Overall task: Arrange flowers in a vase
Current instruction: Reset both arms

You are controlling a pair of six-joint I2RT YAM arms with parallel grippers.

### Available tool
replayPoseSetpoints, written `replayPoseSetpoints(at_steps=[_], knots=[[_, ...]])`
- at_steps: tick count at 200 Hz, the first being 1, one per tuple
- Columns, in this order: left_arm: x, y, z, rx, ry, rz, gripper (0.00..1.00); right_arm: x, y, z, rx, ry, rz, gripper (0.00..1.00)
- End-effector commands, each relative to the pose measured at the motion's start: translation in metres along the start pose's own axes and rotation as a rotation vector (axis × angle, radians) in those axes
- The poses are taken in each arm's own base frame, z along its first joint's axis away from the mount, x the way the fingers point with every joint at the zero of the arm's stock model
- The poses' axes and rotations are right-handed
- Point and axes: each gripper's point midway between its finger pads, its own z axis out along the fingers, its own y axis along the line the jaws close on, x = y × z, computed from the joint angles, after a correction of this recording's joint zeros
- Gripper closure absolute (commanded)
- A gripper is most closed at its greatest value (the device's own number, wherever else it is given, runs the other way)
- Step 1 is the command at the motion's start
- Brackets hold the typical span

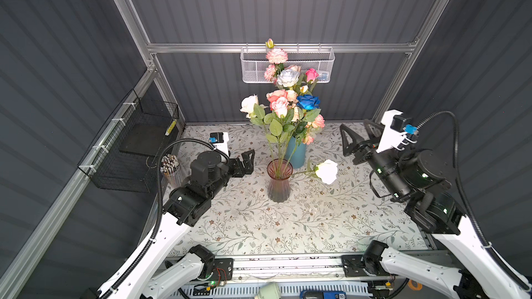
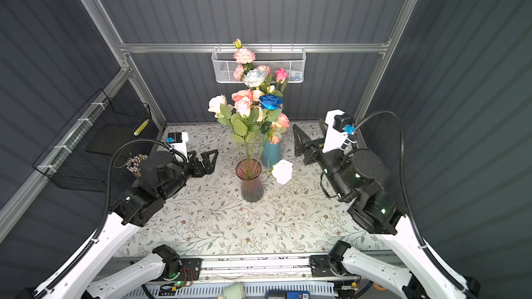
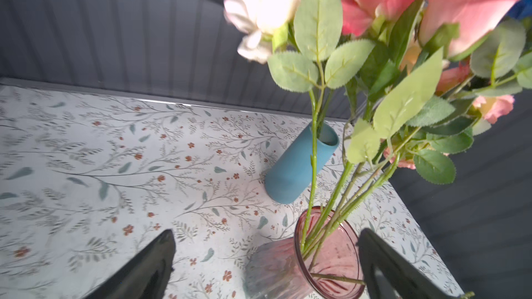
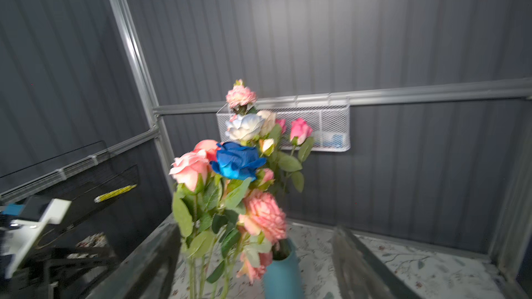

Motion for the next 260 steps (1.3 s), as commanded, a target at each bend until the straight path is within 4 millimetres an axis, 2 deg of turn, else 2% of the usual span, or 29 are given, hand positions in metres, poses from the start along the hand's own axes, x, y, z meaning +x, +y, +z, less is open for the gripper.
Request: replayPoseSetpoints(at_steps=[1, 16, 47, 70, 81, 102, 114, 125, 145, 169, 182, 198, 208, 232, 260], knots=[[-0.002, 0.034, -0.02, -0.198, 0.036, 0.077, 0.01, -0.004, -0.041, -0.022, 0.183, -0.059, -0.04, 0.01], [0.004, 0.044, -0.026, -0.246, 0.063, 0.115, 0.01, 0.013, -0.066, -0.035, 0.311, -0.064, -0.053, 0.01], [0.033, 0.068, -0.018, -0.348, 0.111, 0.087, 0.0, 0.07, -0.098, -0.039, 0.53, -0.01, -0.17, 0.01], [0.046, 0.076, 0.001, -0.355, 0.033, 0.075, 0.0, 0.123, -0.096, -0.017, 0.549, 0.117, -0.382, 0.01], [0.053, 0.075, 0.015, -0.316, -0.018, 0.166, 0.01, 0.141, -0.093, -0.007, 0.548, 0.174, -0.507, 0.01], [0.068, 0.074, 0.032, -0.261, -0.109, 0.319, 0.01, 0.147, -0.102, 0.001, 0.642, 0.211, -0.559, 0.01], [0.065, 0.085, 0.03, -0.314, -0.19, 0.33, 0.01, 0.143, -0.107, 0.0, 0.651, 0.161, -0.532, 0.01], [0.059, 0.088, 0.028, -0.342, -0.252, 0.37, 0.0, 0.142, -0.11, -0.001, 0.61, 0.123, -0.487, 0.01], [0.061, 0.097, 0.037, -0.41, -0.255, 0.47, 0.0, 0.154, -0.116, 0.0, 0.502, 0.102, -0.348, 0.01], [0.08, 0.112, 0.051, -0.488, -0.236, 0.513, 0.0, 0.166, -0.111, 0.003, 0.388, 0.063, -0.288, 0.01], [0.089, 0.132, 0.055, -0.568, -0.259, 0.547, 0.0, 0.178, -0.114, 0.005, 0.388, 0.081, -0.326, 0.01], [0.109, 0.177, 0.064, -0.681, -0.223, 0.525, 0.01, 0.201, -0.115, 0.012, 0.364, 0.144, -0.391, 0.01], [0.124, 0.201, 0.073, -0.68, -0.207, 0.448, 0.01, 0.216, -0.115, 0.016, 0.336, 0.187, -0.437, 0.01], [0.148, 0.221, 0.094, -0.668, -0.175, 0.437, 0.0, 0.244, -0.122, 0.019, 0.299, 0.233, -0.497, 0.01], [0.161, 0.243, 0.097, -0.64, -0.236, 0.37, 0.01, 0.278, -0.145, 0.018, 0.296, 0.295, -0.471, 0.01]])
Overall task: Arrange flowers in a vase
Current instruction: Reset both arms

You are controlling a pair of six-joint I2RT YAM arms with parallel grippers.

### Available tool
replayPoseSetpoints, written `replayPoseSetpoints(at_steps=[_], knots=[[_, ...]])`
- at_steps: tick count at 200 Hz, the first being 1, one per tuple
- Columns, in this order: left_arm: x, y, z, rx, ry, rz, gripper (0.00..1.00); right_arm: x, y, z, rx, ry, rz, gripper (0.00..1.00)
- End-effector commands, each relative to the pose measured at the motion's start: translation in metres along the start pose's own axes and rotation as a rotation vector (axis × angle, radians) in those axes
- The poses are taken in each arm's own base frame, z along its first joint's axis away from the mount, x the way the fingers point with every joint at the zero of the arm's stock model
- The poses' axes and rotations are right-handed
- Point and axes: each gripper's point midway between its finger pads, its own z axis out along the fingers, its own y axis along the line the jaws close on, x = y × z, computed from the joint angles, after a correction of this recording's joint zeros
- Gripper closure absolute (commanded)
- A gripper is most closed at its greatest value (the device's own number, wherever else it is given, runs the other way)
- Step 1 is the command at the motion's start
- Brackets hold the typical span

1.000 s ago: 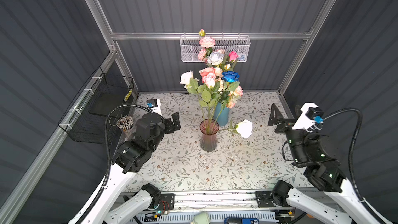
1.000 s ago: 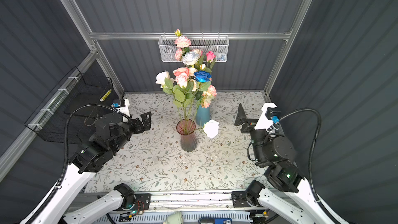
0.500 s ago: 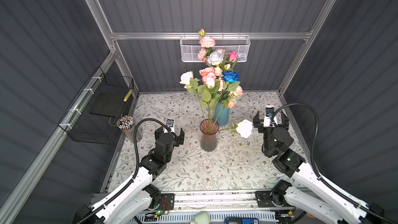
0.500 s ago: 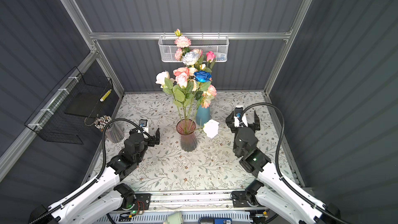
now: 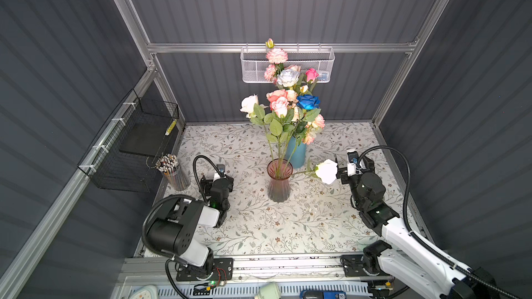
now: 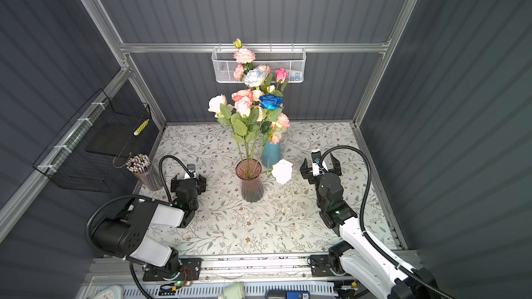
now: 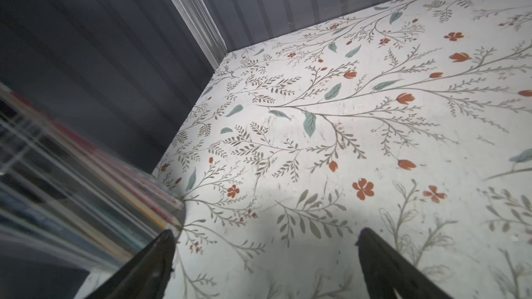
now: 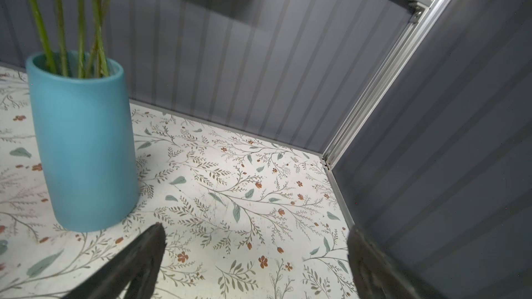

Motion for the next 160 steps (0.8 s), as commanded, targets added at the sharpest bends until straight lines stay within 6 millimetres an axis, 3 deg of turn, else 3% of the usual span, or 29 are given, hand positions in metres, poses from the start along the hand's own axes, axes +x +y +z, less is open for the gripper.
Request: replayPoseSetpoints(at_steps=[1, 41, 52, 65, 79, 100, 112, 133, 147, 160], knots=[[-0.031, 0.009, 0.003, 0.027, -0.2, -0.184, 0.01, 0.005, 0.001, 0.009, -0.044, -0.038, 0.018, 0.01], [-0.024, -0.014, 0.026, 0.159, -0.094, -0.133, 0.01, 0.074, -0.003, 0.027, -0.029, 0.055, 0.106, 0.01], [-0.024, -0.022, 0.033, 0.197, -0.058, -0.109, 0.0, 0.084, -0.007, 0.028, 0.001, 0.035, 0.133, 0.01], [-0.02, -0.022, 0.04, 0.215, -0.018, -0.119, 0.01, 0.085, -0.021, 0.032, 0.074, 0.01, 0.185, 0.01], [-0.02, -0.022, 0.045, 0.238, -0.001, -0.133, 0.0, 0.088, -0.017, 0.035, 0.013, 0.002, 0.241, 0.01], [-0.017, -0.022, 0.052, 0.273, 0.033, -0.154, 0.01, 0.108, -0.027, 0.04, 0.049, 0.007, 0.306, 0.01], [-0.014, -0.019, 0.056, 0.272, 0.061, -0.175, 0.01, 0.105, -0.034, 0.038, 0.09, -0.057, 0.313, 0.01], [-0.013, -0.016, 0.058, 0.272, 0.066, -0.191, 0.01, 0.114, -0.026, 0.051, 0.048, 0.071, 0.304, 0.01], [-0.012, -0.016, 0.058, 0.272, 0.068, -0.191, 0.0, 0.118, -0.034, 0.066, 0.062, 0.111, 0.332, 0.01], [-0.013, -0.016, 0.057, 0.274, 0.066, -0.192, 0.0, 0.124, -0.04, 0.067, 0.08, 0.157, 0.363, 0.01]])
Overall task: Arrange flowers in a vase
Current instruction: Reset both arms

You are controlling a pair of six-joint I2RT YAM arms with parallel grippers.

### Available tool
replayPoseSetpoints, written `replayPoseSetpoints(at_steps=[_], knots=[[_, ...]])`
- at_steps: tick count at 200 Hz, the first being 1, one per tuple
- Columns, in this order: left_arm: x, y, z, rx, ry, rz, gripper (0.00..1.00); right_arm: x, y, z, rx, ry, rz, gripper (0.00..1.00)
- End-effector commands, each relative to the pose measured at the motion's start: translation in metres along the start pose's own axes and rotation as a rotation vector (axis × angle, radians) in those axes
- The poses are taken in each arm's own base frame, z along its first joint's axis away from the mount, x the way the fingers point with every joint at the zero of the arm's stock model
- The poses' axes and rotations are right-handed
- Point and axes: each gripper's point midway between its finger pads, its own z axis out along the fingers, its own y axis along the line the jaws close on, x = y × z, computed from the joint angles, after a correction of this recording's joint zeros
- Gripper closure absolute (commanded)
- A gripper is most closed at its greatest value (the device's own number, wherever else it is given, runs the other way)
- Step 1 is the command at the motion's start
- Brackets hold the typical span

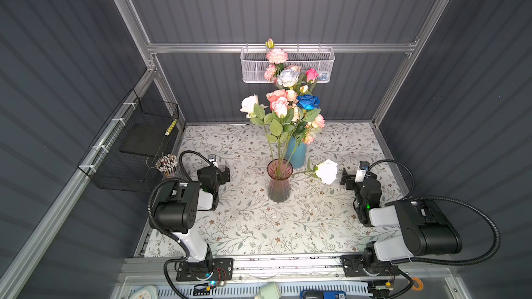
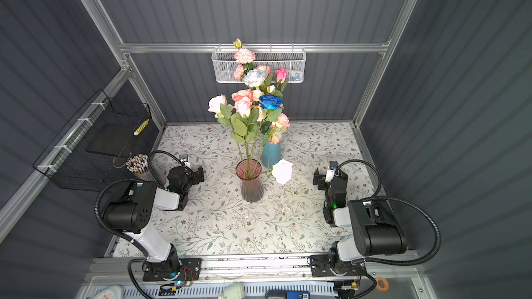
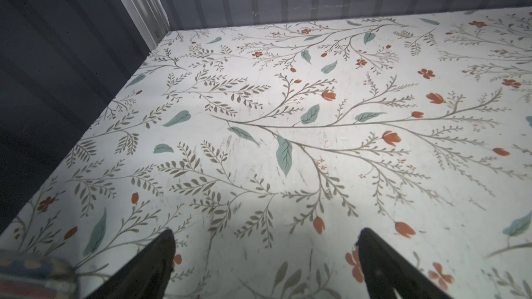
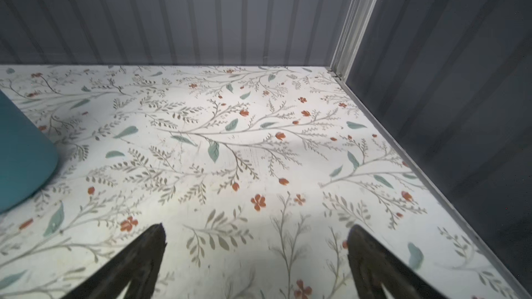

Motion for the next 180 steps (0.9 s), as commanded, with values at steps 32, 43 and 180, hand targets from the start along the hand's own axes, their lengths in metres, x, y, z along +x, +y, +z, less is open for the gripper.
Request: replayPoseSetpoints(at_steps=[32, 43, 180], knots=[[-0.0058, -0.0045, 0.0009, 0.029, -0.006, -0.022, 0.0, -0.0067, -0.0187, 0.014, 0.037, 0.044, 0.109, 0.01], [-0.0061, -0.0045, 0.001, 0.029, -0.006, -0.022, 0.01, -0.0078, -0.0189, 0.0151, 0.037, 0.032, 0.109, 0.01], [-0.0064, -0.0042, 0.0004, 0.028, -0.009, -0.021, 0.0, -0.0084, -0.0136, 0.0119, 0.025, 0.024, 0.088, 0.01]])
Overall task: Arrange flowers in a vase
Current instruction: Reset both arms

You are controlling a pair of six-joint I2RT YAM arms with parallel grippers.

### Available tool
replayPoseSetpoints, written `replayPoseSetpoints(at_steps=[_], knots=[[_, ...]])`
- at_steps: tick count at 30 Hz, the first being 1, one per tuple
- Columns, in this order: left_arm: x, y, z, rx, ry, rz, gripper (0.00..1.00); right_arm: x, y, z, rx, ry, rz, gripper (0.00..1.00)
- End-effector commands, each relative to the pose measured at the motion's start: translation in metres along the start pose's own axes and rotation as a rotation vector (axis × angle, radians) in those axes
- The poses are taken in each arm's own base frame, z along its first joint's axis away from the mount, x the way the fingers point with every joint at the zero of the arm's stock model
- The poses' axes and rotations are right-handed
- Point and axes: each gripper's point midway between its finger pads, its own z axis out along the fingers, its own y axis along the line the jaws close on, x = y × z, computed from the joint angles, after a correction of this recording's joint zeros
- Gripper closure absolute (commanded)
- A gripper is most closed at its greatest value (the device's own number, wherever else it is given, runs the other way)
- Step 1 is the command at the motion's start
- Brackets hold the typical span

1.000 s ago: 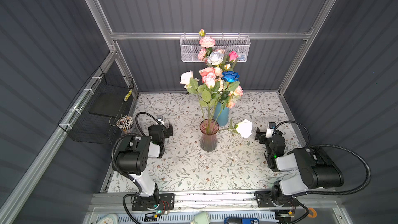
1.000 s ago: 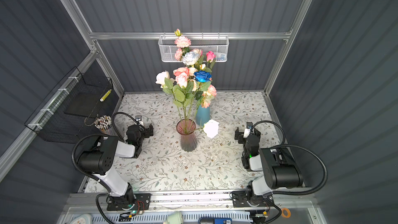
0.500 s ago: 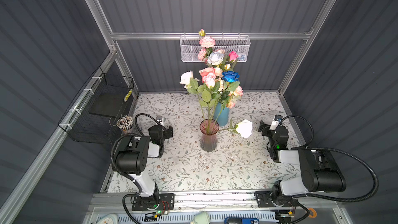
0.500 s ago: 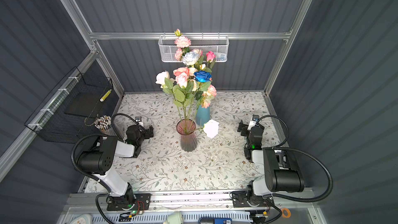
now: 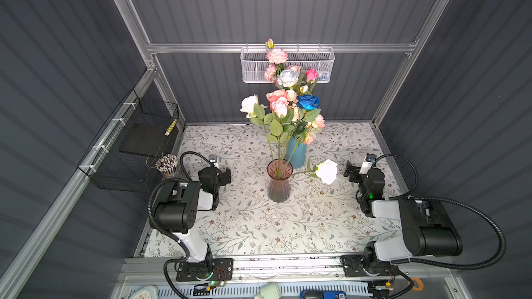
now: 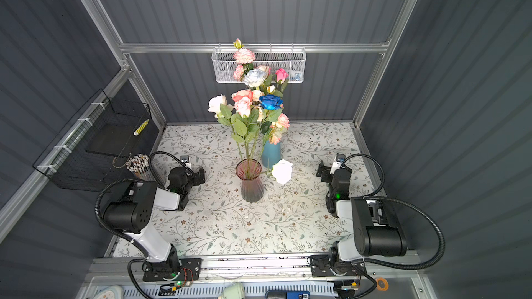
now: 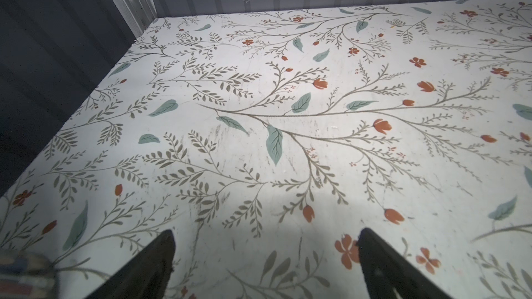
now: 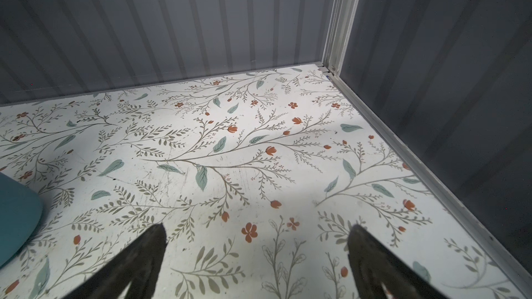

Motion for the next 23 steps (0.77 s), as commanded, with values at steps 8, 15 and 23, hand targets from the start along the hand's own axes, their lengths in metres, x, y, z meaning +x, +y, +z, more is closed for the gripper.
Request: replayPoseSetpoints(at_steps=[8, 15, 23], knots=[[-0.011, -0.0011, 0.0003, 0.009, -0.028, -0.015, 0.01, -0.0042, 0.0008, -0.0014, -0.001, -0.02, -0.004, 0.01], [-0.0109, -0.0008, 0.0003, 0.008, -0.028, -0.016, 0.01, -0.0041, 0.002, 0.0005, -0.006, -0.013, -0.004, 0.01], [-0.0111, -0.001, 0.0003, 0.009, -0.028, -0.016, 0.01, -0.0041, 0.0016, -0.0007, -0.005, -0.017, -0.004, 0.01]])
